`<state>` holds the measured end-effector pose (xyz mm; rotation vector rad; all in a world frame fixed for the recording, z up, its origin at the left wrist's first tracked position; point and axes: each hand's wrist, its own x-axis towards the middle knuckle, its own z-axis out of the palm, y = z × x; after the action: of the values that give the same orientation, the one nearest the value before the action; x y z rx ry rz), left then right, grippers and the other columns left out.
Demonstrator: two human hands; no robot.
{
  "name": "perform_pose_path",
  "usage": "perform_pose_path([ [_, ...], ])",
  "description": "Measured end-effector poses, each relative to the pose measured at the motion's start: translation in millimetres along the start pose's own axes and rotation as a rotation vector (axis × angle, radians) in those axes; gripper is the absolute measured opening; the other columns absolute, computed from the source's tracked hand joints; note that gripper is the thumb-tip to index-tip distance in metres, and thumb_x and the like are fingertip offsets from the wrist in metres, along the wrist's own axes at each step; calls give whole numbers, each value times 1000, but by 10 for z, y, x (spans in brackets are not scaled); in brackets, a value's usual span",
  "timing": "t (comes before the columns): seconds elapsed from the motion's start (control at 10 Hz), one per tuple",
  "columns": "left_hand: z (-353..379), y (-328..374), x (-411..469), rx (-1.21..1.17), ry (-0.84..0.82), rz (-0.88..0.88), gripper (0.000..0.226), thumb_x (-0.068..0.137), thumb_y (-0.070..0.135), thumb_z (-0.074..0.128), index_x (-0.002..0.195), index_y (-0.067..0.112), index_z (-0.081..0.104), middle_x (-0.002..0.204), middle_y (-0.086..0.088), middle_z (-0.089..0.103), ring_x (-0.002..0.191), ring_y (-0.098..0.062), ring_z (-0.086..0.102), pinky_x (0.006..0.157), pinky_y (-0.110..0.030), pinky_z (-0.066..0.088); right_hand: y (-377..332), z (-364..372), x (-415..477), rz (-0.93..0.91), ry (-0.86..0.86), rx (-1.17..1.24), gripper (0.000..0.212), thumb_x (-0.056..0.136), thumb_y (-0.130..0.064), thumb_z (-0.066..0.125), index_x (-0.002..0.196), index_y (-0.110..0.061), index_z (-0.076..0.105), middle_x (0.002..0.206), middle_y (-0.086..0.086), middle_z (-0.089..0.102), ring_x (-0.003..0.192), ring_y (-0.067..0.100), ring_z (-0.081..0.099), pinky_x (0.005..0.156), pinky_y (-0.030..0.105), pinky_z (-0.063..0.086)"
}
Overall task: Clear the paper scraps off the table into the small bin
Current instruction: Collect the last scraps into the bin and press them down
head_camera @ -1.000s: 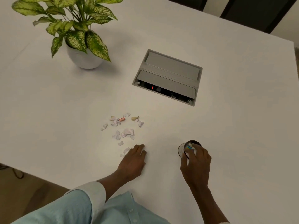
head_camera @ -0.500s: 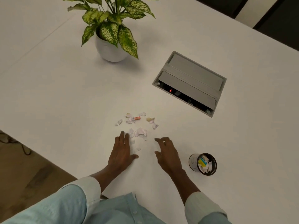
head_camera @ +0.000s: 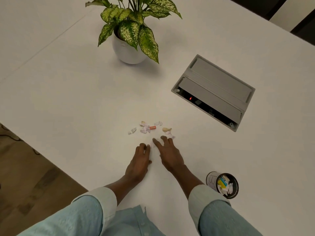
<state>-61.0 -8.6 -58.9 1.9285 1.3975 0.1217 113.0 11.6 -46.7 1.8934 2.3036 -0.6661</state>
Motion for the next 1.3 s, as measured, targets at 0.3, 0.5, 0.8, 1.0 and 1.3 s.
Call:
perform_pose_path([
  [0.3,-29,15,-2,68,-24,-46,12,105,7,46,115,10,52,120,-8,49,106,-30,50,87,-42,50,-118,164,-201,130,45,-6,36,71,7,76,99,-12,62,112,10,55,92,25,55,50,34,54],
  [0.5,-96,109,-8,118,-54,11,10,100,4,42,101,8,51,104,-7,55,90,-28,51,77,-43,45,-81,309,-523,263,116,130,17,76,2,71,84,-12,66,95,5,56,84,23,57,53,34,52],
  [0.8,80,415,-108,-62,8,57,17,92,-4,57,89,13,60,93,2,54,71,-19,57,61,-43,56,94,148,-1275,695,353,587,13,84,-11,76,85,-24,76,90,-12,61,70,-2,60,64,8,44],
  [1.0,340,1206,-62,-309,40,150,18,93,2,66,84,17,62,87,10,54,69,-11,60,54,-42,58,254,-217,-1876,882,644,702,13,81,-13,83,83,-24,75,83,-18,64,73,-7,65,68,4,46],
  [1.3,760,2252,23,-308,-99,351,9,89,9,61,92,15,65,94,0,60,74,-18,61,67,-39,55,780,-471,-2316,1118,852,678,15,79,-8,77,90,-19,77,90,-3,70,79,17,68,75,28,49],
])
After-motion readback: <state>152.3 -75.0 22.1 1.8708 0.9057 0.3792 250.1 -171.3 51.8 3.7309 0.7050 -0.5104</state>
